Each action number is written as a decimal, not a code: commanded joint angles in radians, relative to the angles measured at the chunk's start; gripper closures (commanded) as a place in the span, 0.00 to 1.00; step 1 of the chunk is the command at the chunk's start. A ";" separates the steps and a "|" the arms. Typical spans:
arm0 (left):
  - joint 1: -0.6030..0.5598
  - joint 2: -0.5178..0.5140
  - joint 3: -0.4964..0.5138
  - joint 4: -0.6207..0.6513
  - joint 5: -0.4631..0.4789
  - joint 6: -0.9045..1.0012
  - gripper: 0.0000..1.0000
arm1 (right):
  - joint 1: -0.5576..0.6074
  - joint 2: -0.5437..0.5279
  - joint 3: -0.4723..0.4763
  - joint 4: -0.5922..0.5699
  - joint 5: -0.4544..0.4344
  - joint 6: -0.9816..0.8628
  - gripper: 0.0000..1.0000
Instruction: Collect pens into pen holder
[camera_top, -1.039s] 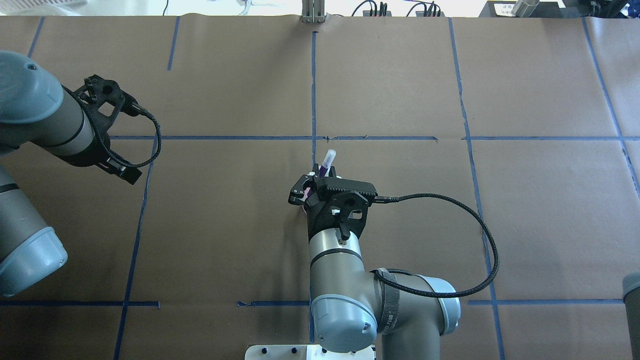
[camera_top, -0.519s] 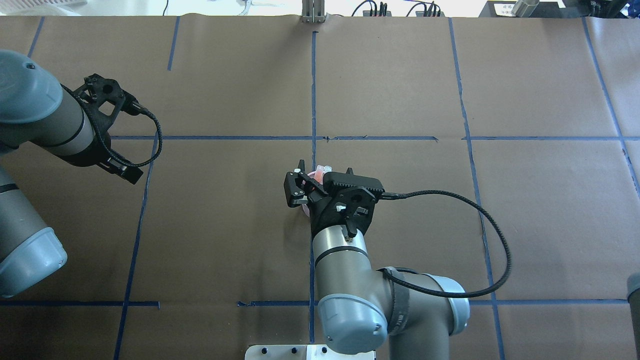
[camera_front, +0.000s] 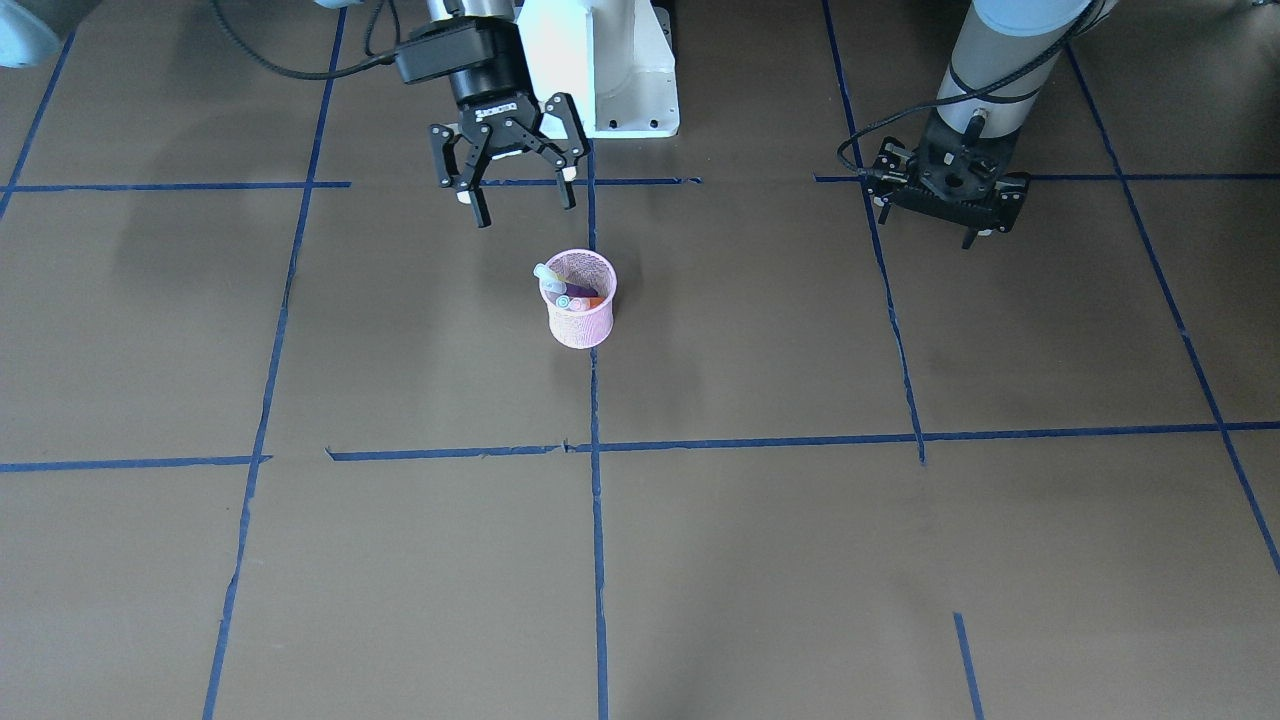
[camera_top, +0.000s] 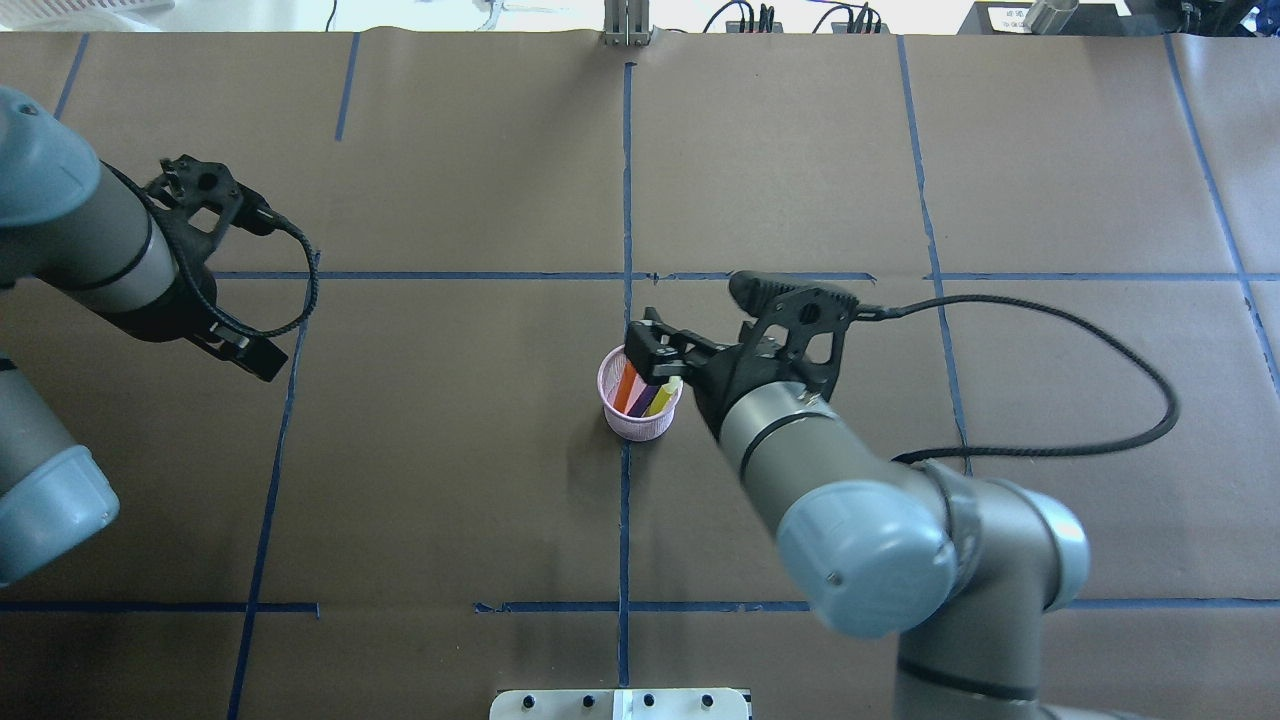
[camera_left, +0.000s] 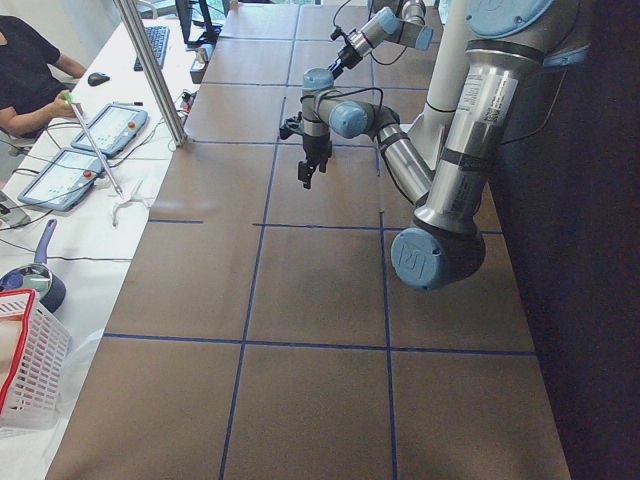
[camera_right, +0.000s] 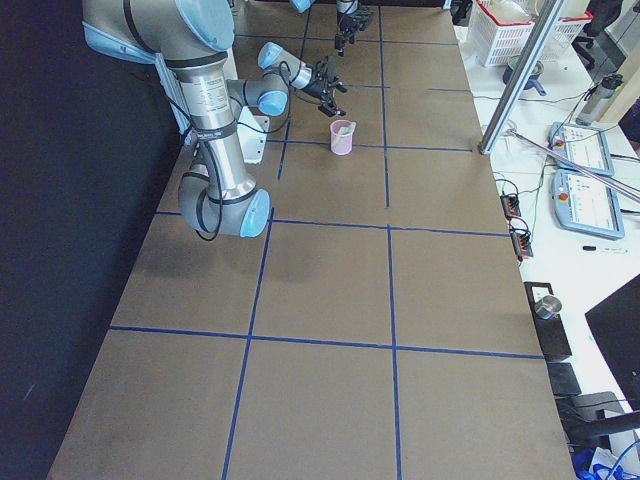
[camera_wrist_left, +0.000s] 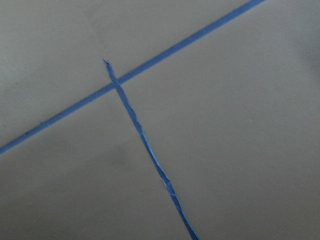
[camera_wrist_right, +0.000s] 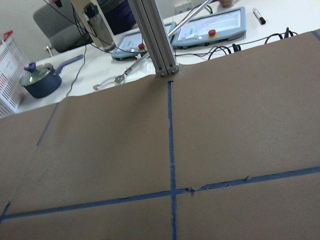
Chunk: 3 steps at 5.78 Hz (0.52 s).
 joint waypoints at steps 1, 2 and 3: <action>-0.103 0.050 0.002 -0.001 -0.052 0.117 0.03 | 0.146 -0.118 0.040 0.000 0.300 -0.107 0.00; -0.145 0.099 0.007 -0.002 -0.052 0.214 0.02 | 0.244 -0.215 0.068 0.002 0.446 -0.220 0.00; -0.219 0.139 0.010 -0.001 -0.055 0.327 0.01 | 0.362 -0.292 0.072 0.002 0.611 -0.353 0.00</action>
